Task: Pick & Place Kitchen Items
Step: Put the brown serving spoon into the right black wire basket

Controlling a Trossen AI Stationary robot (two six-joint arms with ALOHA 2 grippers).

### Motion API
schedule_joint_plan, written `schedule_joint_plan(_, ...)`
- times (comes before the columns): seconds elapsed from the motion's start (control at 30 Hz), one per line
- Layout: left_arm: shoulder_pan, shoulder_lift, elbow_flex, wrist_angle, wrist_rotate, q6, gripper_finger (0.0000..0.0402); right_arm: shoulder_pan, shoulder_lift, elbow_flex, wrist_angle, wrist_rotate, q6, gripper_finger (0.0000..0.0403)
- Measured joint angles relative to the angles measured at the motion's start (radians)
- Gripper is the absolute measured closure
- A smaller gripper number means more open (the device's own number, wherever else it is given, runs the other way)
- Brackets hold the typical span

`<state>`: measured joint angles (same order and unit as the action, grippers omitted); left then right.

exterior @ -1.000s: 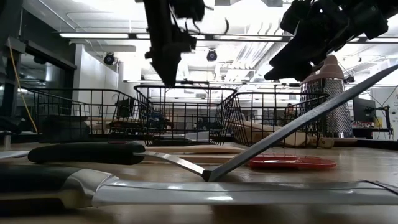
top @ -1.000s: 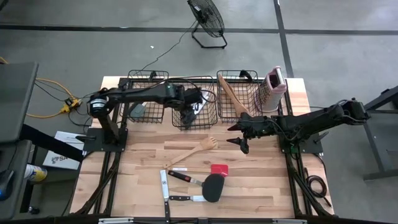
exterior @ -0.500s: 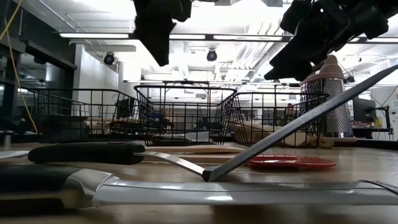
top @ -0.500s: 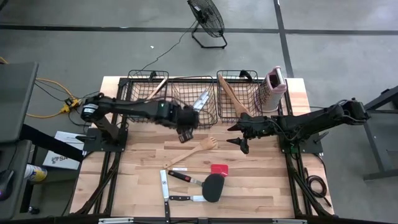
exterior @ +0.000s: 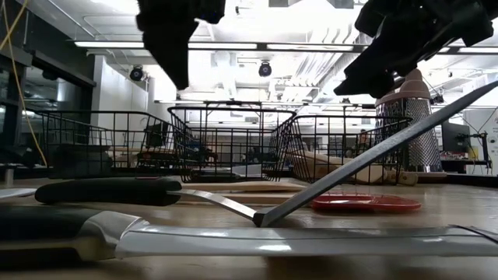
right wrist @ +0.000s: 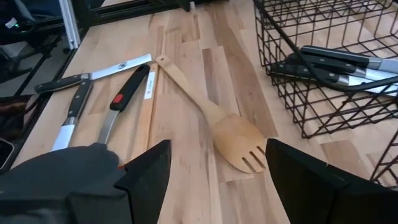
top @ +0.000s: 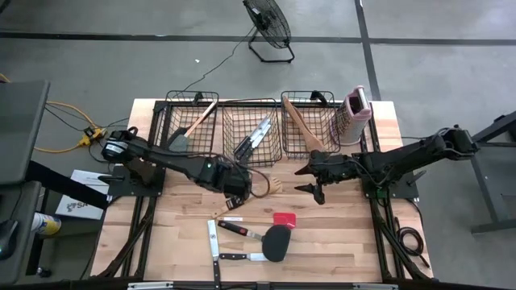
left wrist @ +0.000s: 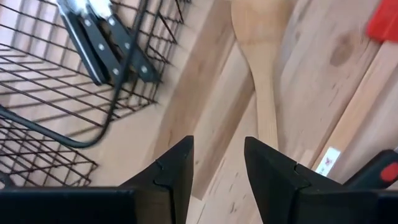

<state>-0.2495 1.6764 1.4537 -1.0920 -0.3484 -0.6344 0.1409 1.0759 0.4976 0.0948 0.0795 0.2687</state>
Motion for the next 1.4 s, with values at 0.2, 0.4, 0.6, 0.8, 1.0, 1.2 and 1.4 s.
schedule_joint_plan(0.2,-0.048,0.000,-0.103,0.080,0.001,-0.003,0.0264,0.023,0.000,0.000,0.000,0.000,0.000,0.0149)
schedule_joint_plan(0.4,-0.052,0.000,-0.180,0.180,0.003,-0.010,0.0264,0.037,0.000,0.000,-0.001,0.000,0.025,0.0149)
schedule_joint_plan(0.6,-0.052,0.000,-0.237,0.260,0.005,-0.010,0.0264,0.036,0.000,0.000,-0.015,0.000,0.053,0.0149)
schedule_joint_plan(0.8,-0.052,0.000,-0.275,0.360,0.043,-0.010,0.0264,0.036,0.000,0.000,-0.017,0.000,0.075,0.0149)
schedule_joint_plan(1.0,-0.052,0.000,-0.311,0.472,0.113,0.001,0.0251,0.036,0.000,0.000,-0.017,0.000,0.076,0.0149)
schedule_joint_plan(1.2,-0.052,0.000,-0.354,0.502,0.155,-0.010,0.0197,0.036,0.000,-0.001,-0.017,0.000,0.076,0.0149)
schedule_joint_plan(1.4,-0.052,0.000,-0.397,0.502,0.177,-0.061,0.0156,0.036,0.000,-0.002,-0.017,0.000,0.076,0.0149)
